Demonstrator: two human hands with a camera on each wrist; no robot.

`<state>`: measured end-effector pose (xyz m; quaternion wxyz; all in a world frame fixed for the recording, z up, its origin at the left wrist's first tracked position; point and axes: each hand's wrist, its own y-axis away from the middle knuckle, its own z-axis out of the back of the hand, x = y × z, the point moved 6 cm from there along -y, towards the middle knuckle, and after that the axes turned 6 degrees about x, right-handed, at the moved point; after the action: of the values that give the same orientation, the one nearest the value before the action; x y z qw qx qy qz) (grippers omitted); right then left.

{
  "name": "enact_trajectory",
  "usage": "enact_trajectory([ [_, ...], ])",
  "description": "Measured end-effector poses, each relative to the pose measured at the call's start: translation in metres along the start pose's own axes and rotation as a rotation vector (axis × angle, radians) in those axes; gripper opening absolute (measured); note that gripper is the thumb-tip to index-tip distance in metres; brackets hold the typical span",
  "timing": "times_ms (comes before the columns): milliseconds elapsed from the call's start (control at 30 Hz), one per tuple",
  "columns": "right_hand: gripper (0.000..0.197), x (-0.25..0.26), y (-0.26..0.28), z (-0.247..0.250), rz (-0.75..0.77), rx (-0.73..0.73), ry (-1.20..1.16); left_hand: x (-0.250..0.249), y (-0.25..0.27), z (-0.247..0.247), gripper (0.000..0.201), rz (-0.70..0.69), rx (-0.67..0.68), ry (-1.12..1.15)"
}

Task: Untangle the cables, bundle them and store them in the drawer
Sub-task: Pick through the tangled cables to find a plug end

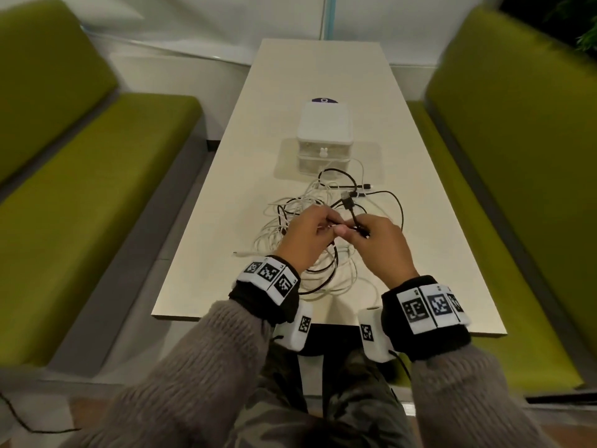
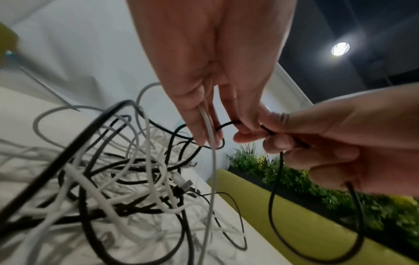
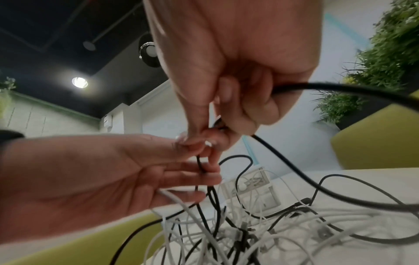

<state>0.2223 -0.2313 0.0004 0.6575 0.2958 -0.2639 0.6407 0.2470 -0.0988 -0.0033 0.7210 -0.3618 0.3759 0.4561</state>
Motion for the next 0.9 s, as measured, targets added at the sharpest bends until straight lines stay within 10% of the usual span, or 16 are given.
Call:
enact_trajectory([
  [267,0.02,-0.004,0.004,0.005,-0.017,-0.122,-0.067,-0.009,0.048,-0.008,0.059,0.017,-0.349,-0.66],
  [500,0.014,-0.004,0.009,0.0,0.035,-0.077,-0.196,0.013,0.012,-0.025,0.058,0.045,0.22,-0.036],
  [900,0.015,-0.014,0.031,0.032,0.032,-0.262,-0.432,0.018,-0.026,-0.017,0.03,-0.011,0.209,-0.235],
])
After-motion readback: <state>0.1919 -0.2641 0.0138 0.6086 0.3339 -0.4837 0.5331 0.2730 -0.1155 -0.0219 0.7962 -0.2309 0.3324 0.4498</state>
